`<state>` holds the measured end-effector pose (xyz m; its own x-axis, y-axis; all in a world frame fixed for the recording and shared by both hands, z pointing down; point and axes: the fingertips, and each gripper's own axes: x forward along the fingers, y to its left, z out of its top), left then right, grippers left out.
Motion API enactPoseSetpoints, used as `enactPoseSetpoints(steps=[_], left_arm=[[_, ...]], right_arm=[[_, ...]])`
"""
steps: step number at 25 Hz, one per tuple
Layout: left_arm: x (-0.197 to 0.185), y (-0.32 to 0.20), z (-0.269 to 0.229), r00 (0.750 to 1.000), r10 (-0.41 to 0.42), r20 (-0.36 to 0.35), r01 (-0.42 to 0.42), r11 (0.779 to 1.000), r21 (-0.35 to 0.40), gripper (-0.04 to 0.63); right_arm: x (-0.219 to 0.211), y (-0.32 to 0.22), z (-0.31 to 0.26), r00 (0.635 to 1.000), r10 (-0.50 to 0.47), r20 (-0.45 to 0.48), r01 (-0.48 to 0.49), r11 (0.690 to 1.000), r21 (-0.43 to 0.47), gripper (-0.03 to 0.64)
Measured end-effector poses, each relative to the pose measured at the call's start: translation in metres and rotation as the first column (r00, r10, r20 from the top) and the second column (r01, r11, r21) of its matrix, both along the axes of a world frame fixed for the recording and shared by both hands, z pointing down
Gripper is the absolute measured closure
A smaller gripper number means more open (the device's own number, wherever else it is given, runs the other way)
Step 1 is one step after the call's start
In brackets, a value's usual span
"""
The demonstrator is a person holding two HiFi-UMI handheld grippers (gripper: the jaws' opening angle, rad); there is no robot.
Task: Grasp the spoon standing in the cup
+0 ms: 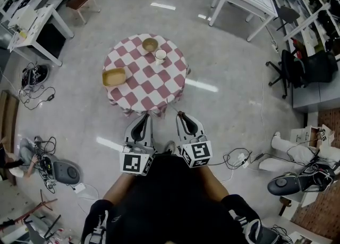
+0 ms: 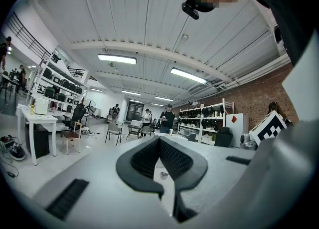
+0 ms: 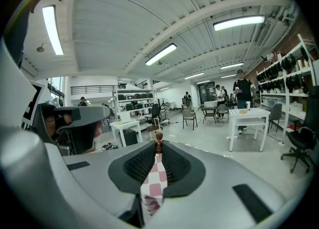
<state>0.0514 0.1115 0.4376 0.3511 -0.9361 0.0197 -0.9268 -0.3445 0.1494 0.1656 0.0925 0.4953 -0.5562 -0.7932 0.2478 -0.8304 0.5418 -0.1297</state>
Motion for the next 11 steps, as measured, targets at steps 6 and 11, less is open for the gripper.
enactPoseSetpoints(steps=[6, 11], left_arm=[[0.0011, 0.0011, 0.0001, 1.0, 0.007, -0.006, -0.007, 1.0, 0.002, 0.586], [0.0024, 0.0023, -0.002, 1.0, 0.011, -0.008, -0.011, 1.0, 0.006, 0.586]], right_arm=[[-0.0013, 0.0014, -0.0008, 1.0, 0.0, -0.003, 0.0, 1.0, 0.0, 0.557], [0.0, 0.0026, -0.0015, 1.0, 0.004, -0.006, -0.004, 1.0, 0.001, 0.557]])
